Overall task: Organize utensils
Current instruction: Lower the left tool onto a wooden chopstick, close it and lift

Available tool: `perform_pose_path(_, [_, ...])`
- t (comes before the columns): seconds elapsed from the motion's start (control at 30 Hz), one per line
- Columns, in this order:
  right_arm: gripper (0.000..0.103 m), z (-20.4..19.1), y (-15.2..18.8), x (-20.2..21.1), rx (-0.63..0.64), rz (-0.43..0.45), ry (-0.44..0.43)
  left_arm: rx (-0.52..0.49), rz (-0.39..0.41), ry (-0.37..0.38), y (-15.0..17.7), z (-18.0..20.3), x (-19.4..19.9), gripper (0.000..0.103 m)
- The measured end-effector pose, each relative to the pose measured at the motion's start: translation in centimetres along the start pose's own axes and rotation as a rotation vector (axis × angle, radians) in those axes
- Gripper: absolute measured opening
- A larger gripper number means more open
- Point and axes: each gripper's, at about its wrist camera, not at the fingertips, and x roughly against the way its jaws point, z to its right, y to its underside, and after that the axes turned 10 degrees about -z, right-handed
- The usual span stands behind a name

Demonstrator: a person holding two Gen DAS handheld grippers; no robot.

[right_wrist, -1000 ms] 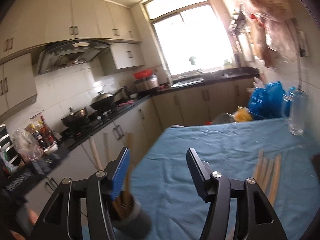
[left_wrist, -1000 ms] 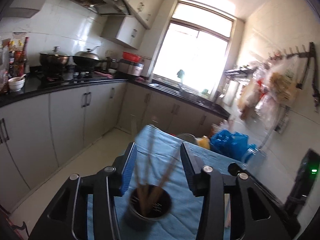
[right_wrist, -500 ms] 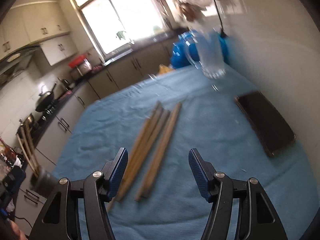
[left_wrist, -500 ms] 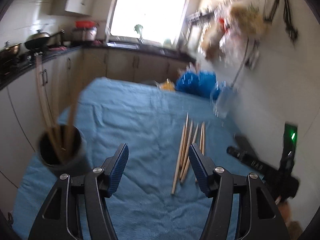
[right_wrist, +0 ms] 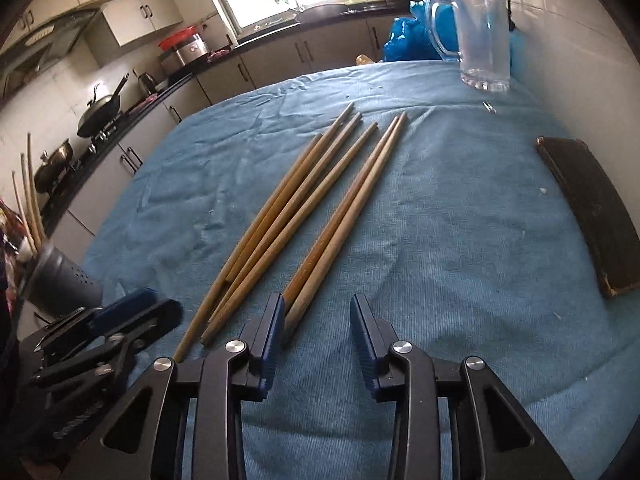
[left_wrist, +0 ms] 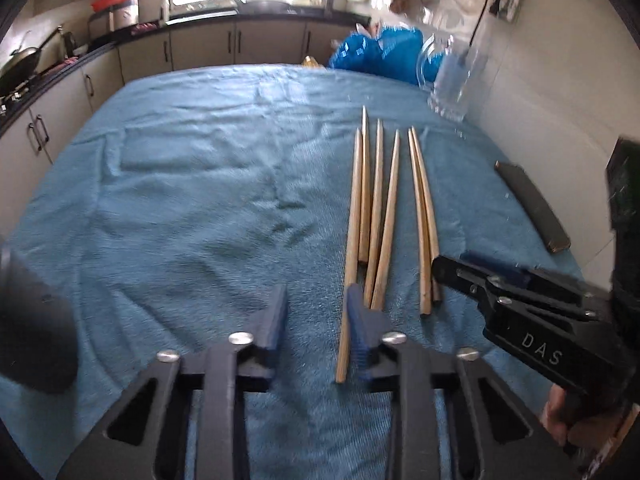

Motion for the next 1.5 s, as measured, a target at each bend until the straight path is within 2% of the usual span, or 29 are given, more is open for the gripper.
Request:
perform_pose_path(0.07, [0.032,-0.5,-0.3,-0.2,0.022,-0.005,0.046,-0.008,-0.007,-0.015,-0.1,0.1,-0.4,0.007])
perform_pose_path(0.17, [0.032,-1.1,-0.6,-0.3,0.046,-0.015,0.078,-0.015,0.000,-0.020,-0.3,0.0,-0.6,0.001])
perform_pose_path(0.33, [0.029,-2.4,-0.7,-0.3,0.093,-0.037,0.169,-0.016,-0.009,-0.016,-0.5,-0.2,-0.5,0.000])
perform_pose_path(0.4, [0.028,-2.8,-0.8,-0.4,0.095,-0.050,0.183,-0.005,-0.015,0.027,-0.4,-0.5,-0.2,0.000])
perform_pose_path(0.5, [0.027,-2.4,-0.7,-0.2,0.089,-0.058,0.194,0.022,0.022,0.088,-0.3,-1.2,0.7,0.000])
perform_pose_path(0.57, [0.021,-1.4,-0.4,-0.3,0.076,-0.080,0.218,0.009,0.042,0.102,-0.1,-1.3,1.1,0.000])
perform_pose_path(0.67, [0.021,-0.1,-0.3,0.2,0.060,-0.073,0.240,-0.014,0.025,0.139,-0.1,-1.2,0.7,0.001])
perform_pose_path(0.87, [0.023,1.3,-0.4,1.1,-0.026,-0.049,0.092,-0.048,0.010,0.182,-0.3,-0.2,-0.3,0.001])
perform_pose_path(0.97, [0.023,0.7,-0.4,1.1,-0.027,-0.036,0.062,-0.058,0.002,0.113,-0.6,0.0,-0.5,0.003])
perform_pose_path(1.03, [0.023,0.4,-0.5,0.8,-0.020,-0.040,0.059,-0.049,-0.007,0.101,-0.9,-0.2,-0.5,0.001])
perform_pose_path(1.1, [0.024,0.1,-0.5,0.7,-0.013,-0.044,0.051,-0.055,-0.024,0.026,-1.0,-0.3,-0.9,0.000])
perform_pose_path(1.23, [0.027,-0.3,-0.3,0.9,0.014,-0.039,0.026,-0.012,-0.029,0.092,-0.6,-1.6,-0.4,0.000])
perform_pose_path(1.3, [0.036,-0.4,-0.4,0.9,0.021,-0.030,0.024,0.027,-0.014,0.153,-0.2,-2.4,0.4,0.000])
perform_pose_path(1.33, [0.038,-0.5,-0.6,1.0,0.022,-0.024,0.028,0.040,-0.001,0.158,-0.3,-2.6,0.7,0.000])
perform_pose_path(1.4, [0.044,-0.6,-1.2,0.8,0.021,-0.017,0.053,0.029,0.013,0.173,-0.6,-2.3,0.9,0.002])
perform_pose_path(1.5, [0.044,-0.6,-2.8,-0.4,0.021,-0.029,0.103,-0.004,-0.003,0.187,-1.4,-0.9,0.2,0.027])
